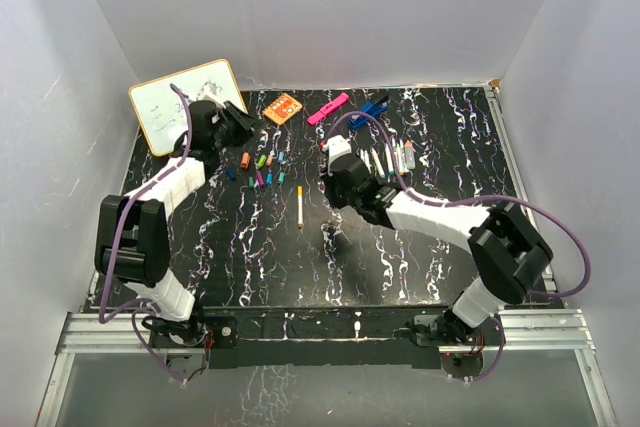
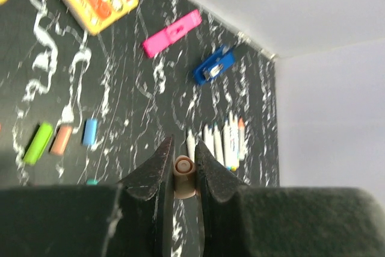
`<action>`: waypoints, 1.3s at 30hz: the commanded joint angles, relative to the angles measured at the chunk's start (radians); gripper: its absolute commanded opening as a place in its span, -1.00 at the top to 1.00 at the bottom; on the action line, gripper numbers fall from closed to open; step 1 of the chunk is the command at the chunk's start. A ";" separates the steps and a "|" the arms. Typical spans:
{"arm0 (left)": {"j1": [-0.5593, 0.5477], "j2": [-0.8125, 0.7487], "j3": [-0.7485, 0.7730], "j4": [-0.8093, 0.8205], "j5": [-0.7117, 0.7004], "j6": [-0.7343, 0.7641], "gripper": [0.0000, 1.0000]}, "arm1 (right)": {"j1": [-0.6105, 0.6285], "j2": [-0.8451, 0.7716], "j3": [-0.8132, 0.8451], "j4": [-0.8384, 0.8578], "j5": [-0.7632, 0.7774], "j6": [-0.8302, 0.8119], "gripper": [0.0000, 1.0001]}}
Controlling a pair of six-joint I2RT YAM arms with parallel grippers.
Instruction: Open the pen caps
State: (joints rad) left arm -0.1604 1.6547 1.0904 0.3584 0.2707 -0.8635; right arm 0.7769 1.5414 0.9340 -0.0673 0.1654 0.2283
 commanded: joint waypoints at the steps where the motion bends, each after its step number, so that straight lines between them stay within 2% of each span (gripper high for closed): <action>1: -0.011 -0.131 -0.077 -0.098 0.020 0.080 1.00 | -0.002 0.097 0.146 -0.004 0.147 -0.058 1.00; 8: -0.011 -0.335 -0.220 -0.273 -0.041 0.174 1.00 | -0.032 0.322 0.301 0.033 0.219 -0.125 1.00; 16: -0.011 -0.458 -0.321 -0.373 -0.118 0.219 1.00 | -0.123 0.472 0.433 0.046 0.162 -0.153 1.00; 26: -0.010 -0.363 -0.358 -0.356 -0.151 0.242 1.00 | -0.178 0.568 0.513 0.049 0.110 -0.191 1.00; 38: 0.011 -0.254 -0.338 -0.334 -0.203 0.243 1.00 | -0.202 0.601 0.517 0.055 0.080 -0.181 1.00; 39: 0.014 -0.240 -0.335 -0.334 -0.210 0.242 1.00 | -0.202 0.601 0.517 0.055 0.078 -0.179 0.95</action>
State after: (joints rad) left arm -0.1593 1.3739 0.7448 0.0032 0.0940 -0.6277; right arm 0.5846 2.1319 1.4185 -0.0467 0.2584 0.0505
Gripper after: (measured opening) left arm 0.123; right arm 0.142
